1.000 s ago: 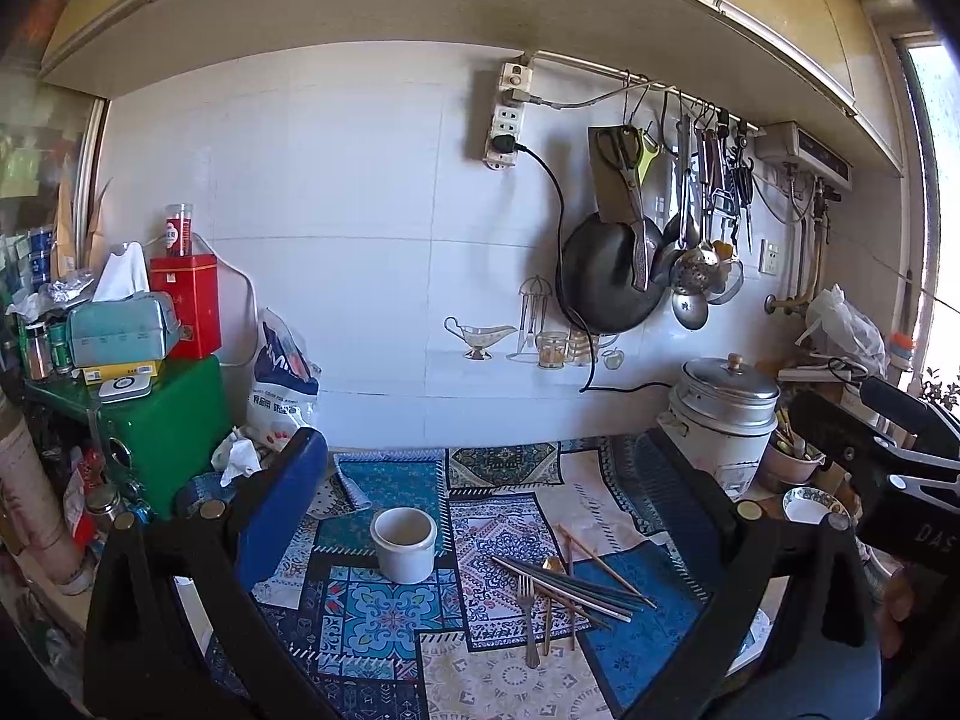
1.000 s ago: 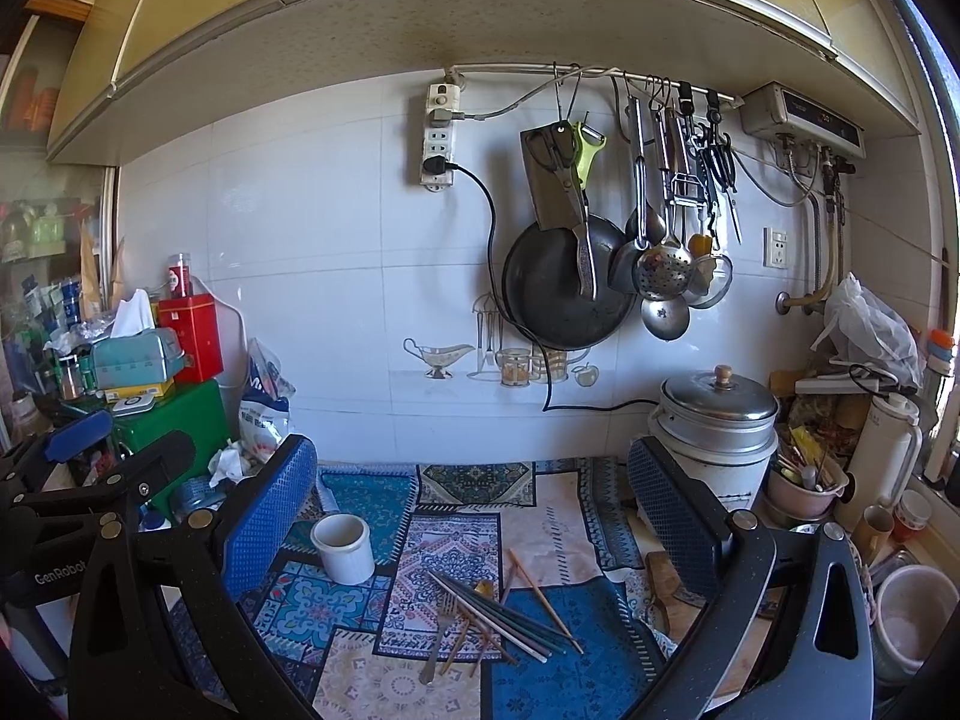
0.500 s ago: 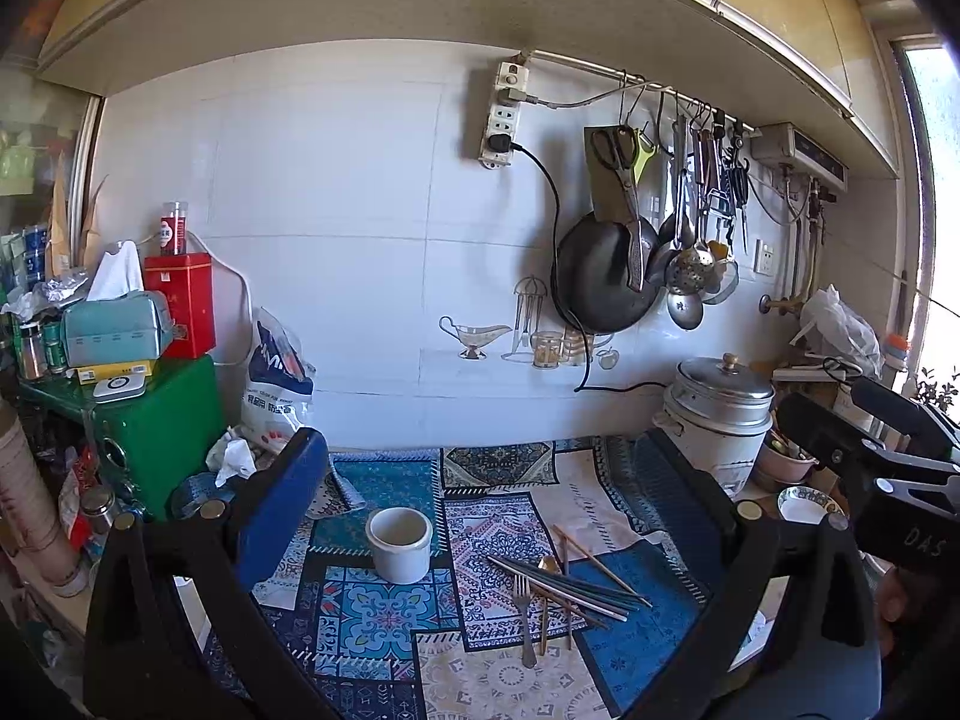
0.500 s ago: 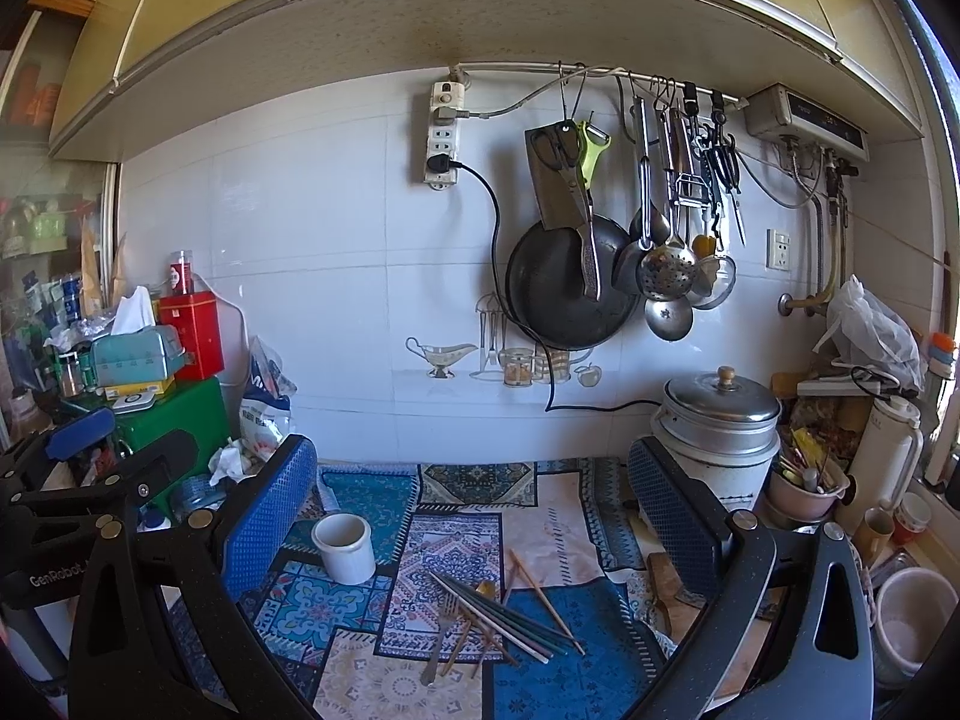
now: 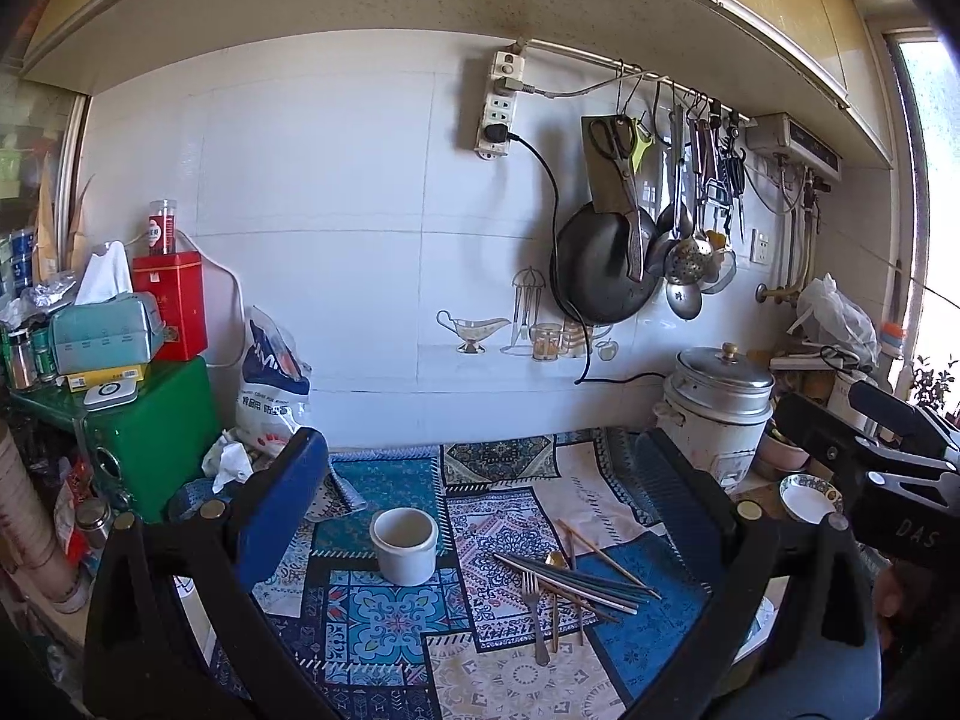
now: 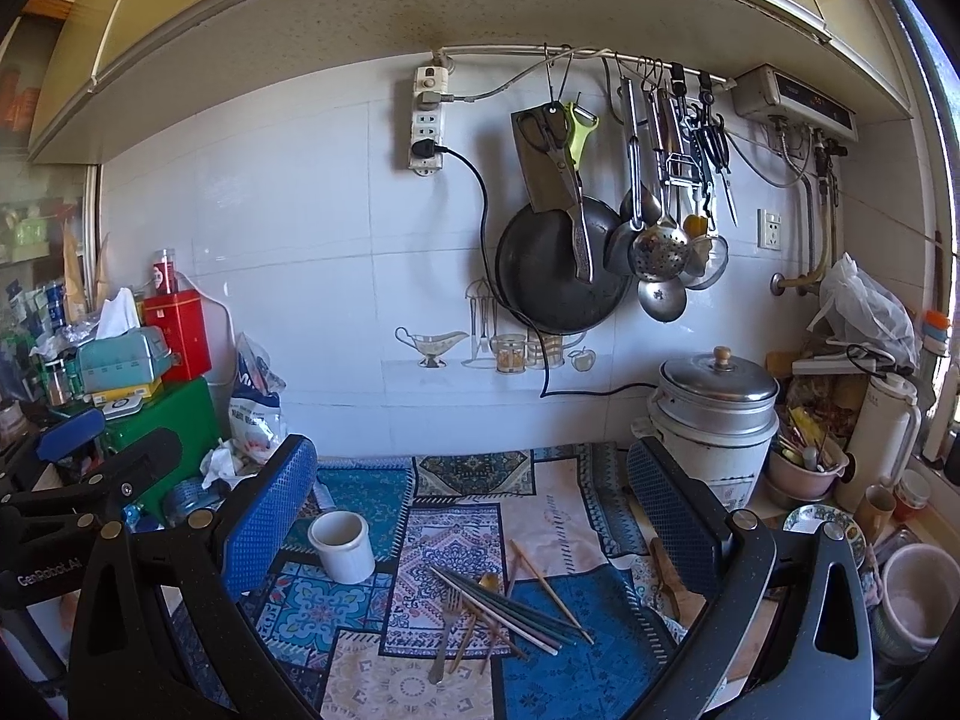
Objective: Organize utensils
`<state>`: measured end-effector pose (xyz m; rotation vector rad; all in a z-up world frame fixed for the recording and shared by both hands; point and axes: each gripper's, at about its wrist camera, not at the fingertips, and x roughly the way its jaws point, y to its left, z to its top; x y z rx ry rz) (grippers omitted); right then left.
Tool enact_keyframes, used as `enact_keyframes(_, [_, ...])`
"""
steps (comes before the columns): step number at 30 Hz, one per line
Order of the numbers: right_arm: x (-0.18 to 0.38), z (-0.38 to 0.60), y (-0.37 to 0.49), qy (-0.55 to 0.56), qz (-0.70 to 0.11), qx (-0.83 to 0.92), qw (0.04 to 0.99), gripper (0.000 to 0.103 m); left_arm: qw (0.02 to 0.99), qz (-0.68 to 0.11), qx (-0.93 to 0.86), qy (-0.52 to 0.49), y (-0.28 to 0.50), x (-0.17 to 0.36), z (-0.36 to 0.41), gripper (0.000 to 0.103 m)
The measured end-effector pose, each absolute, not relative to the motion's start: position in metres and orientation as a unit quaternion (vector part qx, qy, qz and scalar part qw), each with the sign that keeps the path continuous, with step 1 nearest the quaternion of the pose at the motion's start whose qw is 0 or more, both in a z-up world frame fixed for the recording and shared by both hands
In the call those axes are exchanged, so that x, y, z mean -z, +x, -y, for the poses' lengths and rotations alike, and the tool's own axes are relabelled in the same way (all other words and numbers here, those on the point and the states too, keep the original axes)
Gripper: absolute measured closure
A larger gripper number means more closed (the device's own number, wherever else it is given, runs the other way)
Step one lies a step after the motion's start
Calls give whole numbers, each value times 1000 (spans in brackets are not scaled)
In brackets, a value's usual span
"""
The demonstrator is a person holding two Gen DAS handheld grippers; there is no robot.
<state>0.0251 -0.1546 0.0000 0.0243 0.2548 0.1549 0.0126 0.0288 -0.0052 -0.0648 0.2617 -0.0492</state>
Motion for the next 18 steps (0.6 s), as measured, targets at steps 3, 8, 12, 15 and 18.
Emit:
enact_keyframes(3, [3, 151, 27, 17, -130, -66, 989, 0, 990, -135, 32, -28, 18, 9, -36, 0])
enact_keyframes(8, [13, 141, 36, 16, -144, -37, 989, 0, 987, -150, 47, -31, 31, 21, -50, 0])
enact_keyframes(12, [27, 137, 48, 9, -167, -9, 986, 0, 984, -169, 46, -28, 47, 37, -61, 0])
enact_keyframes(15, [44, 137, 64, 4, -199, 8, 980, 0, 981, -191, 36, -27, 64, 53, -69, 0])
enact_keyframes(18, [66, 138, 83, -4, -241, 23, 970, 0, 974, -220, 33, -30, 86, 73, -75, 0])
